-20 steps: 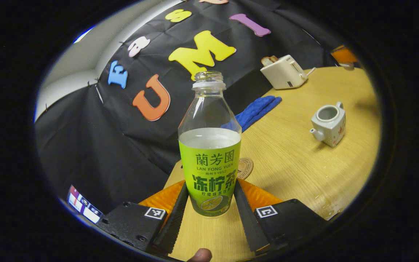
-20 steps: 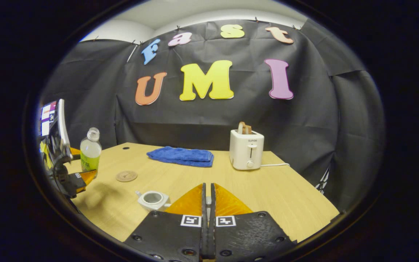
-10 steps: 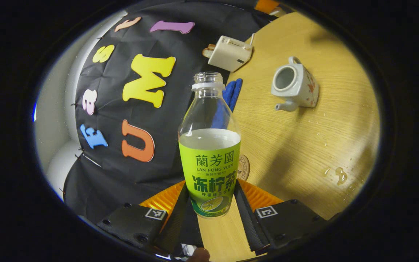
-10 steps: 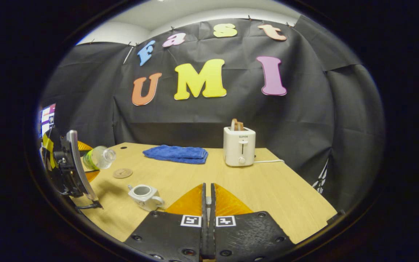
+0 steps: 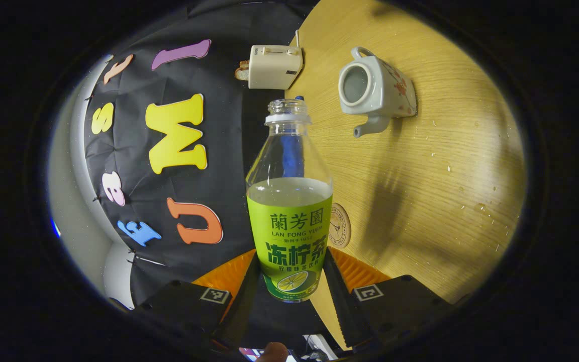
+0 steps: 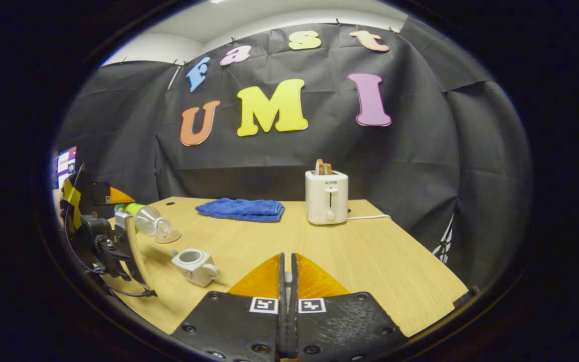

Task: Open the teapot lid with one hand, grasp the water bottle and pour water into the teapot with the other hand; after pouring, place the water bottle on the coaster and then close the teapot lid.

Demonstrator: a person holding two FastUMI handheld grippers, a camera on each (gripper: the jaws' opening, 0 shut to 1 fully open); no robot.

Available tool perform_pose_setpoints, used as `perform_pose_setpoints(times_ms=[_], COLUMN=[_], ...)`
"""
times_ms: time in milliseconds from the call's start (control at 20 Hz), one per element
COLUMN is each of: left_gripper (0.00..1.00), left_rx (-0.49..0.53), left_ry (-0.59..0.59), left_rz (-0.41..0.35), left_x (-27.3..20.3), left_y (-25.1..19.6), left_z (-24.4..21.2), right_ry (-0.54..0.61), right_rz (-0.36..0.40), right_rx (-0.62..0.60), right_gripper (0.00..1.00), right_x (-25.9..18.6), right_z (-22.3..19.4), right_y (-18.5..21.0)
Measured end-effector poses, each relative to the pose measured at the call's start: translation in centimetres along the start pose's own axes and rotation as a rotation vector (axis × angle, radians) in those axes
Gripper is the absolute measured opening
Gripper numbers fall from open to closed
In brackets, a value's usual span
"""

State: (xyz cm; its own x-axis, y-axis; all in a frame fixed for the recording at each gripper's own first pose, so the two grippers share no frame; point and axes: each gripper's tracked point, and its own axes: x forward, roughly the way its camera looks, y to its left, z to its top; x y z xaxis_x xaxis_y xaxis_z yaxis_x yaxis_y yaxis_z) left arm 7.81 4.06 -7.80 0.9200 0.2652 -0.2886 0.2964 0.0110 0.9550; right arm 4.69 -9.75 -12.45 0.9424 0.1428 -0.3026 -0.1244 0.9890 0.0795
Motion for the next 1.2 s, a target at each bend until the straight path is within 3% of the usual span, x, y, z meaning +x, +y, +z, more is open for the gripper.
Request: perform_pose_setpoints(times_ms=[700,1200], left_gripper=[0.75,0.72], left_rx=[0.302,0.403], left_ry=[0.016,0.042], left_rz=[0.022,0.072], left_x=[-0.2,-0.1], left_y=[1.7,3.8], left_z=[2.6,3.2], right_ry=[-0.005,0.000], right_rz=[-0.014,-0.009], right_rx=[0.026,0.027], right_gripper=[0.00,0.00], right_x=[-0.4,-0.3], right_z=[-0.8,-1.1], right_y=[-1.9,-2.0])
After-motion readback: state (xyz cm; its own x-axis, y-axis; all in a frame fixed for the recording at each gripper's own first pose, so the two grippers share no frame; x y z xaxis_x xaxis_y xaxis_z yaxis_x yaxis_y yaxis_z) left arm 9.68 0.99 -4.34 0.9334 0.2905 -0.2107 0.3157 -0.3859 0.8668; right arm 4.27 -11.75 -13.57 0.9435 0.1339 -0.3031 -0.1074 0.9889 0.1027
